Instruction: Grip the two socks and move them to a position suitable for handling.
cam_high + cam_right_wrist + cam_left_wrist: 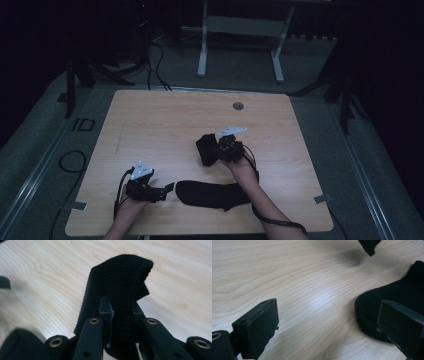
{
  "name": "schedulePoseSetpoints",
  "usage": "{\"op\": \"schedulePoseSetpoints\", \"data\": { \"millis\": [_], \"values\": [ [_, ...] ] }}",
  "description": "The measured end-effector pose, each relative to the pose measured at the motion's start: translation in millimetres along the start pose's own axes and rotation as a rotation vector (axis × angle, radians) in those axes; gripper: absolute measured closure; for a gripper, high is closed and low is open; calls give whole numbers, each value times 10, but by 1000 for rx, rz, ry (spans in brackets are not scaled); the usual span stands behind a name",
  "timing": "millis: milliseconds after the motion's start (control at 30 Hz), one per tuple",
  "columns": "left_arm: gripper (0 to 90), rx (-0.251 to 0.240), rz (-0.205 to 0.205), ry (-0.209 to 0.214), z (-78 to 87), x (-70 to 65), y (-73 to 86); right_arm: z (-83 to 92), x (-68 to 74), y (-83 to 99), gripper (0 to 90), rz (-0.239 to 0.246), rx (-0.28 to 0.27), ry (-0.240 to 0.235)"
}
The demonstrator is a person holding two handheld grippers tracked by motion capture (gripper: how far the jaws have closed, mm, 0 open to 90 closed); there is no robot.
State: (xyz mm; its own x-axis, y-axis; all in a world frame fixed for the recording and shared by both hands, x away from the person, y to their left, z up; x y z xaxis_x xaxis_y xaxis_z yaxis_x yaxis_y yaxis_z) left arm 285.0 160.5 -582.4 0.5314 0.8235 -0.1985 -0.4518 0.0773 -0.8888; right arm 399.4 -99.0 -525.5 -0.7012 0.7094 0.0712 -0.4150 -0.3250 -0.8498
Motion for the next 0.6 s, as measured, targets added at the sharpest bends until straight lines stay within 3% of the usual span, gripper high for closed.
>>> {"op": "schedulePoseSetpoints", "data": {
  "millis": [133,200,367,433,533,600],
  "values": [
    [42,1,-2,1,-2,-2,-2,30,-73,193,784,-6,13,35],
    [42,1,-3,-1,-2,-1,-1,22,-137,366,781,-18,44,64],
    [42,4,-4,2,-6,-5,2,-24,-203,543,748,-4,91,107],
    [42,5,-5,0,-5,-5,2,-29,-221,581,683,-17,83,108],
    [42,5,-3,2,-2,-1,1,-3,-236,556,482,-17,109,94],
    [42,5,-3,2,-2,-1,1,16,-241,539,482,-15,109,93]
  ]
}}
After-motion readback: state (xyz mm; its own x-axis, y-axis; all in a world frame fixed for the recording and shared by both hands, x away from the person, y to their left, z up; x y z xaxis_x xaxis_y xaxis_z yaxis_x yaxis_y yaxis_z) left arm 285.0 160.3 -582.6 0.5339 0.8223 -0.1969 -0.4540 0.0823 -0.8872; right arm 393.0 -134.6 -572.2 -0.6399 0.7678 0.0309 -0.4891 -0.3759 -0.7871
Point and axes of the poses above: each handheld gripper's, and its own axes: z roughly backward along the jaws, y roughly out of its underside, x roughly to its left, the point moved 3 cm from there along -z, roughly forward along the jaws, and after that the axes turned 11 degrees about -x, right-handed, at the moved point
